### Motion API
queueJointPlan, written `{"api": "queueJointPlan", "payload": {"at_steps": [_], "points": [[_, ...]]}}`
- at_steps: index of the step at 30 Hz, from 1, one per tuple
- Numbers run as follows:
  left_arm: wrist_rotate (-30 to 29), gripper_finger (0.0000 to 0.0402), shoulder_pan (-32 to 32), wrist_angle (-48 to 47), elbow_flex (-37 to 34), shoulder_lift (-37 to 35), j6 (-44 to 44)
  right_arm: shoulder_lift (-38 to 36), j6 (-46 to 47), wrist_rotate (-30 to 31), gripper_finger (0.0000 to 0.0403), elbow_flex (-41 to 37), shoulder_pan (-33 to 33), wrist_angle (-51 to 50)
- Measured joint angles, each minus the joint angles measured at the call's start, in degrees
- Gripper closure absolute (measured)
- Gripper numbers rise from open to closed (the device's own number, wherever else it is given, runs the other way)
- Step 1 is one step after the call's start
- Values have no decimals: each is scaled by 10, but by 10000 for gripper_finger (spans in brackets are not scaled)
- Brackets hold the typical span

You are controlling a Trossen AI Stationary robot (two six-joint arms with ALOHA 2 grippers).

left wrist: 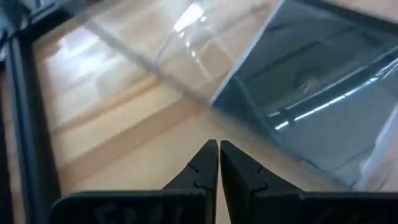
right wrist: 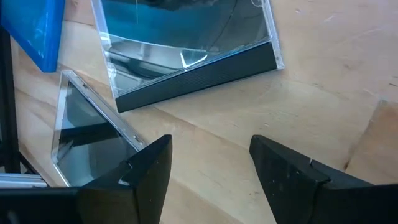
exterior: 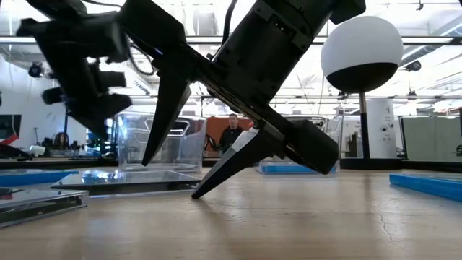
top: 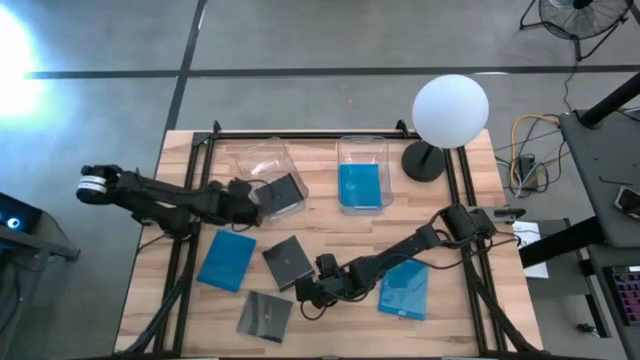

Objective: Pick & place jewel cases by type
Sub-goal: Adjust the left transparent bin on the table

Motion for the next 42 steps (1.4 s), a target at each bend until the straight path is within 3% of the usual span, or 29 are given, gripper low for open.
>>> {"api": "queueJointPlan", "payload": {"at_steps": [3, 9, 12, 25, 31, 36, 38, 42], "points": [[-1, 401, 42, 14, 6, -5, 45, 0, 2, 0, 184, 0, 0, 0], [-57, 401, 104, -50, -2, -21, 31, 0, 15, 1, 183, 0, 5, 0], [-76, 401, 135, -14, -16, -29, 46, 0, 17, 2, 183, 0, 5, 0], [14, 401, 277, 297, -75, -22, 212, 0, 27, 2, 184, 0, 7, 1], [155, 401, 338, 415, -90, -22, 248, 0, 27, 2, 184, 0, 9, 2], [231, 401, 346, 411, -86, -28, 285, -6, 9, -3, 184, 0, 9, 3], [257, 401, 341, 370, -76, -44, 305, -11, 1, -4, 184, -1, 10, 3], [200, 401, 321, 234, -52, -102, 321, -20, 11, 13, 184, -1, 11, 5]]}}
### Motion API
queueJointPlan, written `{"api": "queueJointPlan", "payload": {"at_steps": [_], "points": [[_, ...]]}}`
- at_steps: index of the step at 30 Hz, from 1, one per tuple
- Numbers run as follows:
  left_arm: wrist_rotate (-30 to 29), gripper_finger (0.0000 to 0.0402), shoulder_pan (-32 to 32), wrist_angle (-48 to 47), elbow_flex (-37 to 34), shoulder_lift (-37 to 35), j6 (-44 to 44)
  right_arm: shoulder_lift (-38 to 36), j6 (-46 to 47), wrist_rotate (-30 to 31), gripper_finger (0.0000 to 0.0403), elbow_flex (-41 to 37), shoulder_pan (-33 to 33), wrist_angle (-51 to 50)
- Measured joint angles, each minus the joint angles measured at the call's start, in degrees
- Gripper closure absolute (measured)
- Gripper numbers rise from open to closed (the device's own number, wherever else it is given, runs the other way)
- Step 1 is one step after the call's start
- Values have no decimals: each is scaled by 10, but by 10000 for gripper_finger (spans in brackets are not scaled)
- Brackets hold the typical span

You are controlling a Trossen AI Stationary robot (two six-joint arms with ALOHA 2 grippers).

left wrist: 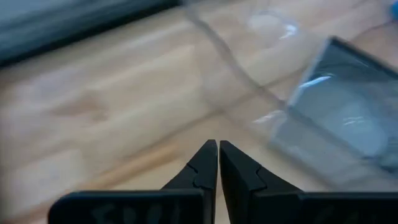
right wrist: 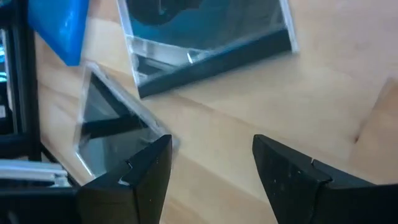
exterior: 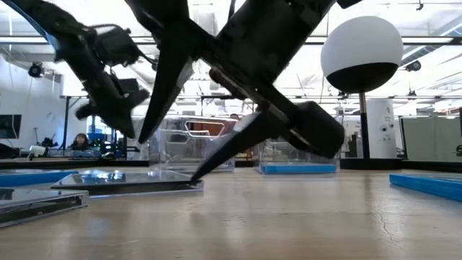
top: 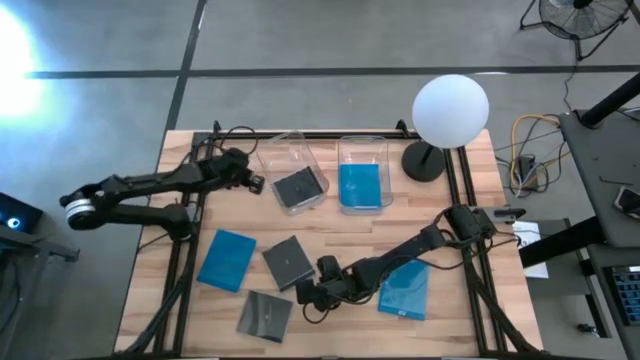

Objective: Pick & place jewel cases by type
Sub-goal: Adjust the left transparent bin on the table, then put the top black CD case on the table into the left transparent bin

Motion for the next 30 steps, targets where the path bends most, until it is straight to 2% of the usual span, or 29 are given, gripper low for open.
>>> {"api": "queueJointPlan", "payload": {"at_steps": [2, 4, 8, 11, 22, 27, 30], "points": [[-44, 401, -14, -51, 12, -40, 10, 0, 1, 3, 184, 0, -1, 0], [-55, 401, -25, -93, 18, -79, 4, 0, 4, 3, 184, 0, -2, 3], [62, 401, -54, -131, 6, -127, -27, 5, 13, 5, 184, -2, -2, 48], [80, 401, -93, -122, -18, -126, -56, 19, 32, 5, 184, -2, -6, 62], [105, 401, -273, -39, -38, -13, -25, 41, 122, 43, 184, -6, -7, 73], [183, 401, -333, 52, -37, 49, -19, 41, 123, 49, 184, -6, -13, 73], [200, 401, -359, 69, -29, 86, -21, 42, 123, 58, 184, -7, -17, 75]]}}
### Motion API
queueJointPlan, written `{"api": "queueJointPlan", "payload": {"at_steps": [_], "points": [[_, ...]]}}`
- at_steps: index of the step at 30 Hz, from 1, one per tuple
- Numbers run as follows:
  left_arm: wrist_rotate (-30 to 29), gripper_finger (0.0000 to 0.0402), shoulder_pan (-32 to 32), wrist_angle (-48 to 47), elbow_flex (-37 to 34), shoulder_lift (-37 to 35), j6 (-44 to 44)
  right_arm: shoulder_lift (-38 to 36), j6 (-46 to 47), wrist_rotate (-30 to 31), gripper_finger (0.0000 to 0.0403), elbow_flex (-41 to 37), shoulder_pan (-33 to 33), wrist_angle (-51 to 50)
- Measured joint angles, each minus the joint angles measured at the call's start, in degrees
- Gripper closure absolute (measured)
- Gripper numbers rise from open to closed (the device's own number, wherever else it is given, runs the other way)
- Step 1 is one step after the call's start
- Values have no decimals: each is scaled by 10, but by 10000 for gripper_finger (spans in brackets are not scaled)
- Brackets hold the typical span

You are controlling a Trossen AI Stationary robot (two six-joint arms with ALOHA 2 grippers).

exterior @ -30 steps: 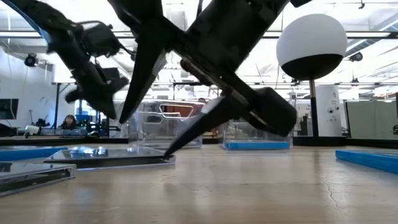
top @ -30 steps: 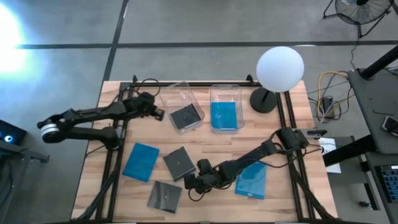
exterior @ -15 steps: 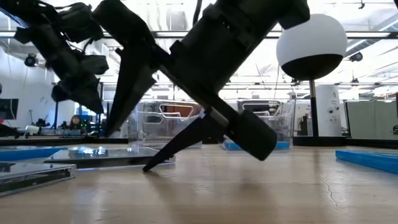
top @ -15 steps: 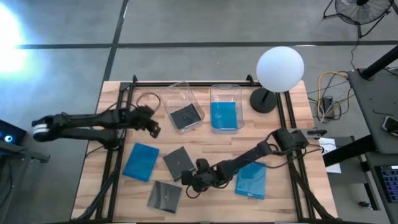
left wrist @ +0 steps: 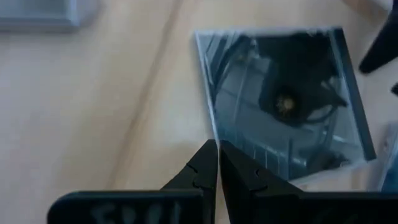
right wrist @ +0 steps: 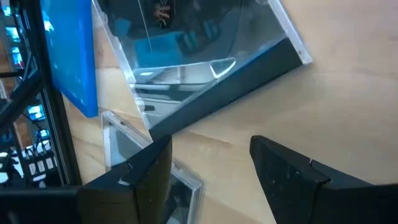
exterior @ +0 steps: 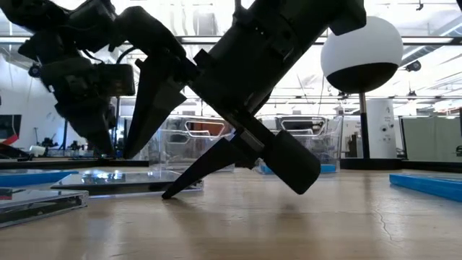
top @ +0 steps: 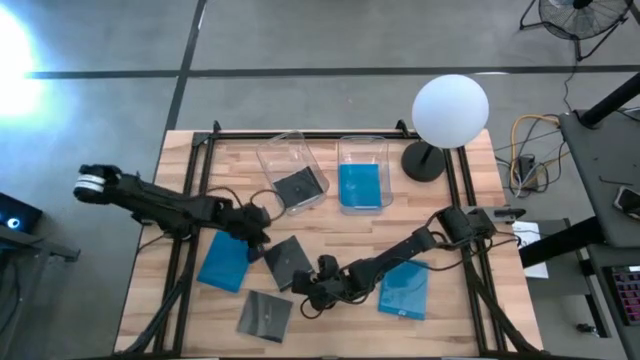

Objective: Pick & place jewel cases by type
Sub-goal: Put the top black CD case on the table into the left transparent bin

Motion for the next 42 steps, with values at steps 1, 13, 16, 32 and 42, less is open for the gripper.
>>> {"api": "queueJointPlan", "payload": {"at_steps": [1, 13, 16, 32, 42], "points": [[0, 401, -4, -1, 1, 11, -8, 0, 0, 6, 184, 0, -1, 0], [74, 401, -26, 3, 5, 81, -49, 20, 23, 25, 184, -1, -13, 14], [71, 401, -39, 4, 11, 91, -49, 20, 3, 22, 184, -1, -21, 15], [70, 401, -46, 10, 11, 104, -31, -26, -282, 16, 183, 27, -27, 5], [71, 401, -45, 9, 11, 104, -31, -50, -360, 46, 183, 30, -26, 33]]}}
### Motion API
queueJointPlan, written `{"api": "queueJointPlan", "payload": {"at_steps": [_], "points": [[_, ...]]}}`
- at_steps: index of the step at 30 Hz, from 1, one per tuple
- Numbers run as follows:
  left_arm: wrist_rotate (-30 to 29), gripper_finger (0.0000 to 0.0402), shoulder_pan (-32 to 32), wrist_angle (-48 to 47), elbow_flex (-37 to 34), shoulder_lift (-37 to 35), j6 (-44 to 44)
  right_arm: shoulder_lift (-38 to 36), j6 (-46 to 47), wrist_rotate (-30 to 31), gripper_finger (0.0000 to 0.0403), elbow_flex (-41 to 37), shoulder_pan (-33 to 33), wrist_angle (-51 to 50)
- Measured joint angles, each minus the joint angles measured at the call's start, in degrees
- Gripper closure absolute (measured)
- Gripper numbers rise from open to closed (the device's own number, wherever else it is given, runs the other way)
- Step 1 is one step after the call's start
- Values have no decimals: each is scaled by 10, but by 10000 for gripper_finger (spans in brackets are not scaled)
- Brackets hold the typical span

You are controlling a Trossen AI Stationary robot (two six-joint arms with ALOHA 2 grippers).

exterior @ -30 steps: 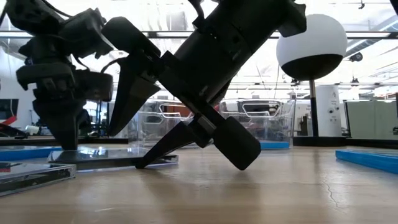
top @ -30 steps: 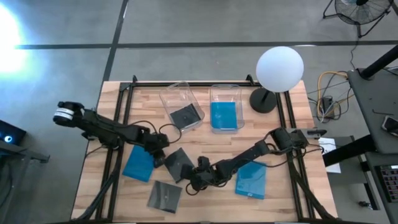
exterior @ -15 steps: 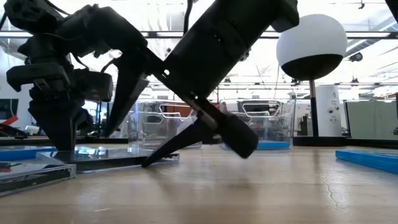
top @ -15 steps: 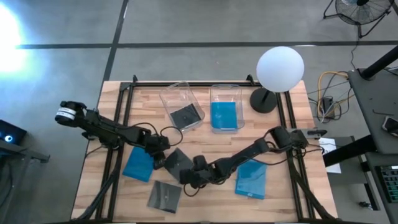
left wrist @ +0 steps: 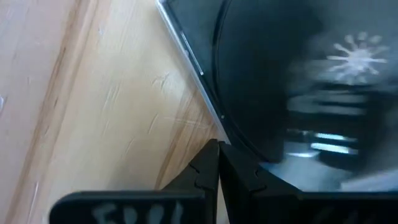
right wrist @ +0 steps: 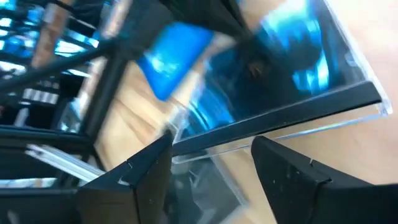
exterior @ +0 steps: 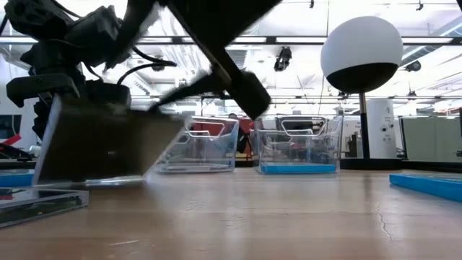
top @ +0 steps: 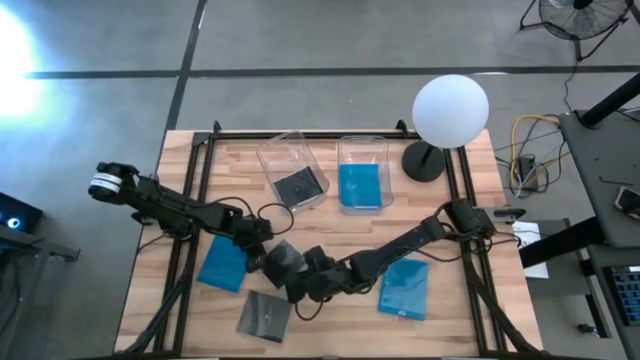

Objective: Pick & place jewel cases by type
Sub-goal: Put the top black CD case on the table into the left transparent bin

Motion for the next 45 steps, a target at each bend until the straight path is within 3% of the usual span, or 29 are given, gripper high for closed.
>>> {"api": "queueJointPlan", "payload": {"at_steps": [7, 13, 20, 23, 28, 35, 45], "points": [[1, 401, 0, 1, 1, 0, -2, -4, -171, 25, 184, 11, -3, 34], [6, 401, 0, 5, 1, 0, -17, -3, -253, 26, 184, 25, -20, 31], [30, 401, -2, 15, 2, -1, -18, -1, -485, 17, 183, 37, -34, 22], [40, 401, -2, 12, 1, -1, -18, -1, -541, 7, 183, 38, -37, 24], [30, 401, -2, 10, 0, -2, -18, -1, -446, -4, 183, 40, -42, 20], [-2, 401, -2, 13, -1, -3, -13, 1, -199, -108, 183, 55, -57, 14], [-23, 401, -1, 25, -2, -3, -13, 1, 6, -135, 183, 55, -62, -4]]}}
